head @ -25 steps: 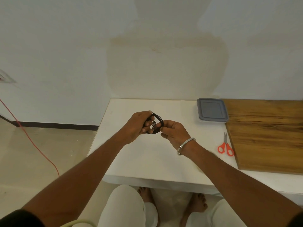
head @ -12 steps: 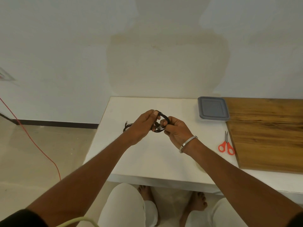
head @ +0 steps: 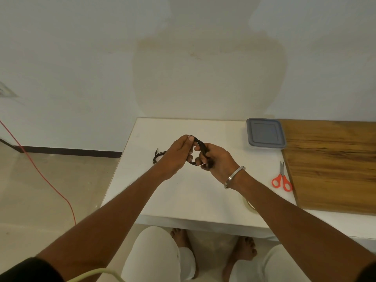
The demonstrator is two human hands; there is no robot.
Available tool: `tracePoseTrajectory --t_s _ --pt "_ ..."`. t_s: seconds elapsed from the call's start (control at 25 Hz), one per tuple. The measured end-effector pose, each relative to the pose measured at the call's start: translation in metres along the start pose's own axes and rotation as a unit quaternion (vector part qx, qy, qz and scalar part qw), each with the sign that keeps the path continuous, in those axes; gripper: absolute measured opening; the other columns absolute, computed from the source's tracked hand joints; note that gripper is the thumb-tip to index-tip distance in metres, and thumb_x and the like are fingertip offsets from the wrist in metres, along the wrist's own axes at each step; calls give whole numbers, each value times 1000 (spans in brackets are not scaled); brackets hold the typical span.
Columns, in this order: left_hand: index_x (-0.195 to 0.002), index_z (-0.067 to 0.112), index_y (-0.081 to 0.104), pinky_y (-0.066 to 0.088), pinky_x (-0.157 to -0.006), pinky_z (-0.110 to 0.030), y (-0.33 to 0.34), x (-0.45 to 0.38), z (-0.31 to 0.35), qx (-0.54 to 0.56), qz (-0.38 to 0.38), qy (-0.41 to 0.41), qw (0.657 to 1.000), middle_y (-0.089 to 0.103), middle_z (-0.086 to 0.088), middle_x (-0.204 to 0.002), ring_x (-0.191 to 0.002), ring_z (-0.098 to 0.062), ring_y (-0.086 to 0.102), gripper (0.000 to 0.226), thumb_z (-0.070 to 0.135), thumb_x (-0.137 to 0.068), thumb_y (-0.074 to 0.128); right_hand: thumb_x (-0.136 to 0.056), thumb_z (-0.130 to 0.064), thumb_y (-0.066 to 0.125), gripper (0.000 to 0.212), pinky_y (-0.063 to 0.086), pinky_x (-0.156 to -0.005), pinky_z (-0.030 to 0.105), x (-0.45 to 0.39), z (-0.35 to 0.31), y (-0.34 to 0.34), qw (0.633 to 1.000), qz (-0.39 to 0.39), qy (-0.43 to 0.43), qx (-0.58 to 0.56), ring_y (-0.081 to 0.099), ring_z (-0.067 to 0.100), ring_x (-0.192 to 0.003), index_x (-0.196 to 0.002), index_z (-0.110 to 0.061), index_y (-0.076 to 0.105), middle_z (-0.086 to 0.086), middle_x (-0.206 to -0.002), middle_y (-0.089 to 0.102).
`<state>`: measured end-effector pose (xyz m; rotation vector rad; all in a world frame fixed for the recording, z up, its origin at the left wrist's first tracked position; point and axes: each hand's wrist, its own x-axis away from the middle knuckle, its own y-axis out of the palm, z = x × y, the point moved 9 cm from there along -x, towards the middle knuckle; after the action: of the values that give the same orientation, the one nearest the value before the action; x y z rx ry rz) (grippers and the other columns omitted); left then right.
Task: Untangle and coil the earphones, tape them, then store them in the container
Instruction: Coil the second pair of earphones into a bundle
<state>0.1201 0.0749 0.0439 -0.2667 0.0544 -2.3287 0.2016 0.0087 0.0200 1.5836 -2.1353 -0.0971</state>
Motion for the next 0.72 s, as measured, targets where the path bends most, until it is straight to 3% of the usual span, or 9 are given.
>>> tracePoseTrajectory --t_s 0.08,0.16,0.28,0.4,0.56,0.72 --pt "-89 15 56 43 -63 -23 -1 -2 -6 9 7 -4 1000 50 -6 -84 -66 -8 45 30 28 -105 34 -92 -11 48 16 47 -66 28 0 1 -4 999 1 -22 39 59 14 -63 -96 -11 63 -4 -58 56" --pt "-91 15 56 43 -64 -24 0 -6 -10 15 14 -8 1000 51 -5 -85 -66 -8 45 30 28 -105 34 -91 -14 58 18 52 -69 29 0 1 -11 993 17 -60 101 63 14 -68 -107 -10 64 -3 -72 64" --pt "-91 15 57 44 -67 -28 0 -12 -17 27 35 -19 999 55 1 -83 -61 -6 47 30 30 -105 35 -89 -11 60 23 52 -66 27 -2 -2 -20 980 72 -88 163 64 9 -65 -111 -13 65 -2 -84 67" --pt "-89 18 57 42 -74 -35 0 -17 -29 30 51 -46 997 49 0 -78 -56 -5 49 30 32 -104 35 -90 -7 52 23 54 -65 21 -6 -3 -32 965 122 -75 222 64 12 -63 -104 -17 68 3 -82 70" --pt "-95 13 58 47 -76 -34 2 -25 -50 55 82 -99 990 44 -2 -72 -55 -8 50 31 31 -105 35 -91 -8 49 22 46 -54 5 -13 -5 -41 933 153 -75 317 65 8 -57 -106 -15 64 3 -81 67" --pt "-108 7 55 54 -93 -40 9 -30 -72 50 122 -162 978 41 -4 -68 -46 -6 59 30 28 -105 33 -88 -5 55 17 49 -52 10 -20 1 -57 921 199 -73 326 64 15 -57 -103 -12 61 7 -81 68"
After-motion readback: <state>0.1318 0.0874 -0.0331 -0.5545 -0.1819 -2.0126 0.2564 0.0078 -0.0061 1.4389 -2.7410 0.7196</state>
